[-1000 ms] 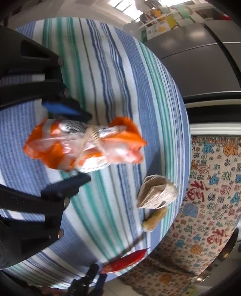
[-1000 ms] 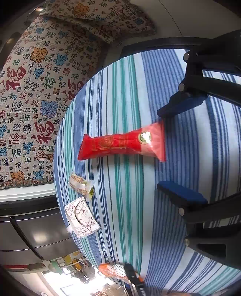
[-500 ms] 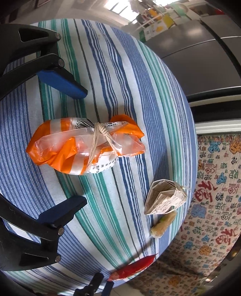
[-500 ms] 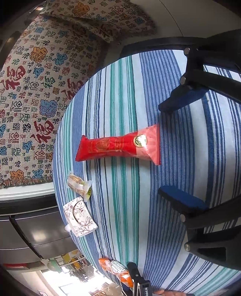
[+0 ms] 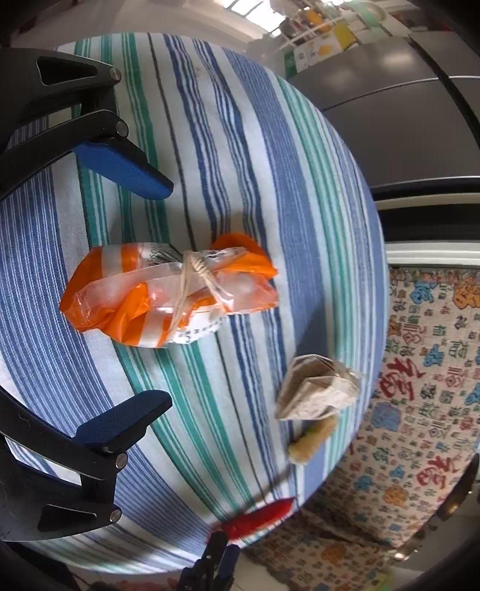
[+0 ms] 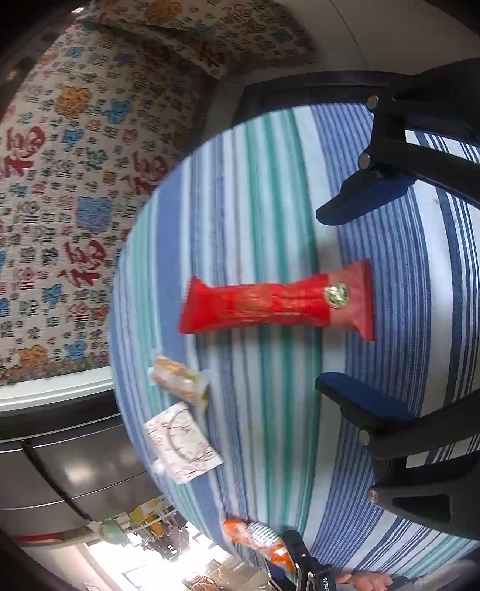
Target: Collect trash
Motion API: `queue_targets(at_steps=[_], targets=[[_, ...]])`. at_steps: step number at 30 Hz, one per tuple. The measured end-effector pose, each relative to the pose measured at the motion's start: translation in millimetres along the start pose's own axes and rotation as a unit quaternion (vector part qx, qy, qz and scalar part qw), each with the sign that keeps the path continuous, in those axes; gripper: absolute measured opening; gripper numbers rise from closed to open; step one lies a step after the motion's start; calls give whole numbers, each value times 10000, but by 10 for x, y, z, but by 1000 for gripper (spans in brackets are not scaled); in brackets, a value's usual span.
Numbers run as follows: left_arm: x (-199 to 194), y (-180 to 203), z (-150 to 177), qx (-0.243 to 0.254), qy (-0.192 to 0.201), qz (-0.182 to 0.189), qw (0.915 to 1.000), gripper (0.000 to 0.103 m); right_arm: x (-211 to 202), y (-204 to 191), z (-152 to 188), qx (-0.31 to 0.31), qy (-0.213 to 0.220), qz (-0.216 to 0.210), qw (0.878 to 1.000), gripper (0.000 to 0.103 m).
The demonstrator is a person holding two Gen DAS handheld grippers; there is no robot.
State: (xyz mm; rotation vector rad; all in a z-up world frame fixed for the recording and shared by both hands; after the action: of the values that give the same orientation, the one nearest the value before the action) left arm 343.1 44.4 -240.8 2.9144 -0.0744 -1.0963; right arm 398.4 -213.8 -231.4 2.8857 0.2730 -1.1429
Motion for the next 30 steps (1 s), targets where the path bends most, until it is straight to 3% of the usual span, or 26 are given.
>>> queue_targets(at_steps=[5,11,13,14,15,16,22,30], targets=[[-39,-26,-112,-11,115,41,9999,102,-8,9,-95,-20,49,-97,9999,83],[35,31,-113,139,37,-55,9999,102,118,-34,-141,106,13,-253,9996,66],[8,60,-136,257,97,-95,9996,101,151,-74,-145,141,-42,-356,9993,40],[-11,70,-149,331,144,-131,9993,98,178,-95,-131,154,-122,-398,9990,20],[-26,82,-159,389,176,-136,9990,78,186,-86,-125,143,-144,-343,9992,17],[-32,94,-157,423,162,-91,9989,48,169,-78,-128,169,-125,-303,9993,16],[-151,81,-238,74,329,261,9991,46,-132,-137,-159,162,78,-364,9992,14],[-350,346,-301,83,571,602,9965,46,-469,-222,-95,274,219,-578,9977,13]])
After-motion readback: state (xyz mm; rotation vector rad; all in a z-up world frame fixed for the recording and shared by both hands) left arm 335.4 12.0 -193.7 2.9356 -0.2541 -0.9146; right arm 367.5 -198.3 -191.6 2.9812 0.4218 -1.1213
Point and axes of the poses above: each gripper's, at about its wrist camera, not at the fingertips, and x roughly the way its jaws point, y to its right, z to its underside, the point moved 10 cm from there along x, roughly the way its jaws point, and after that the axes turned 11 degrees about y, right-handed, at the moved point
